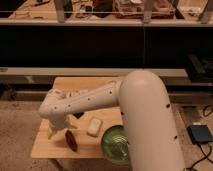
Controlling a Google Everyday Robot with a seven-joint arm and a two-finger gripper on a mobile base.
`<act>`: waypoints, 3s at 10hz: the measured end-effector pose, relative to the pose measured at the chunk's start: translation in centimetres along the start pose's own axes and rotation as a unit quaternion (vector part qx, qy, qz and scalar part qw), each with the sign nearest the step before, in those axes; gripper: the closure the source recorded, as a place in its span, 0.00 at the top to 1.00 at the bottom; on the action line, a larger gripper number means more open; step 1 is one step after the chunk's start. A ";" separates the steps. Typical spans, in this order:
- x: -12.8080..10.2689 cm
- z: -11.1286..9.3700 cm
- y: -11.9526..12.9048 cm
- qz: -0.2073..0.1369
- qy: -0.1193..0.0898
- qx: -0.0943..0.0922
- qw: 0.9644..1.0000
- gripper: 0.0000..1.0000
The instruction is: Drag the pepper across the table
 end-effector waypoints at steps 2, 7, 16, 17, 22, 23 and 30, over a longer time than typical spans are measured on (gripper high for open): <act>-0.4 1.9 -0.4 0.069 0.000 0.031 0.997 0.80; -0.6 2.1 2.0 0.079 0.025 0.030 0.996 0.80; -1.7 1.6 2.5 -0.011 0.013 -0.001 1.000 0.73; -1.9 1.9 2.5 -0.013 0.007 -0.004 1.000 0.66; -1.8 2.7 2.2 -0.013 -0.001 -0.011 1.000 0.42; -1.6 2.6 2.4 -0.012 0.002 -0.014 1.000 0.42; 0.4 3.2 4.5 0.035 0.018 0.010 0.999 0.42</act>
